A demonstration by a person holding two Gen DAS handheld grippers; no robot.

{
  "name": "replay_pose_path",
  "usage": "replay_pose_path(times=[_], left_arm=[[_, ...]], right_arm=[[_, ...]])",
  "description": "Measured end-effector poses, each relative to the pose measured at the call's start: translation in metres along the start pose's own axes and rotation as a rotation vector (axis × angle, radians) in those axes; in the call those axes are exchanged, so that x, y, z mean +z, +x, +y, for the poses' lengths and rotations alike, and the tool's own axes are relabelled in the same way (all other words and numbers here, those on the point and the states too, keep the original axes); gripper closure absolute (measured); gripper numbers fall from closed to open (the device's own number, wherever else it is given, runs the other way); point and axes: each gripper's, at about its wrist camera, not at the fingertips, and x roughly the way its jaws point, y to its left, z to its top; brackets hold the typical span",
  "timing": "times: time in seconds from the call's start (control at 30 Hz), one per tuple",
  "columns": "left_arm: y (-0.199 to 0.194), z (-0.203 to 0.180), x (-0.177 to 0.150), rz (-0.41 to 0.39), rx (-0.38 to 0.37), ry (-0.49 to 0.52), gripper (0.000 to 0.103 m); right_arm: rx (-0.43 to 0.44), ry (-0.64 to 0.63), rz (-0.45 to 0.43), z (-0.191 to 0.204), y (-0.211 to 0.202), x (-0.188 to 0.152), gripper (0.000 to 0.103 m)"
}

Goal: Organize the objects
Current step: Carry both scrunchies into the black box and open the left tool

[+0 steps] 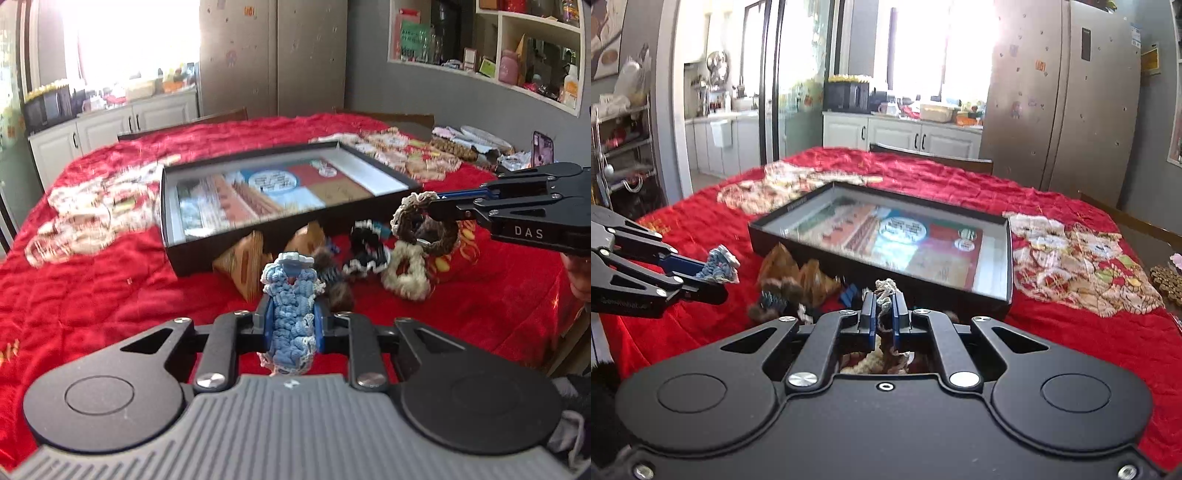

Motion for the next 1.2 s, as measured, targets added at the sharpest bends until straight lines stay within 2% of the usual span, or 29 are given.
replay_pose_path(times=[0.23,0.47,0.6,0.77,1.0,1.2], left_arm=[[0.007,0.007,0.026,-0.025,0.004,0.001,0.079],[0.03,0.025,0.064,-0.062,0.03,-0.015,0.079],[0.056,0.035,0.086,-0.07,0.059,-0.018,0.078],[0.098,0.052,0.105,-0.042,0.084,-0.048,0.078],[0.148,0.069,0.123,-0.022,0.131,-0.094,0.078],[0.181,0.075,0.13,0.011,0.16,-0.107,0.078]], right_arm=[[-0.011,-0.011,-0.052,-0.004,0.001,0.024,0.095],[-0.075,-0.006,-0.114,-0.019,0.024,0.057,0.095],[-0.11,0.012,-0.116,-0.034,0.053,0.075,0.095],[-0.143,0.012,-0.068,-0.049,0.103,0.085,0.095],[-0.174,0.004,-0.028,-0.059,0.166,0.087,0.095],[-0.179,-0.011,-0.013,-0.056,0.201,0.084,0.095]])
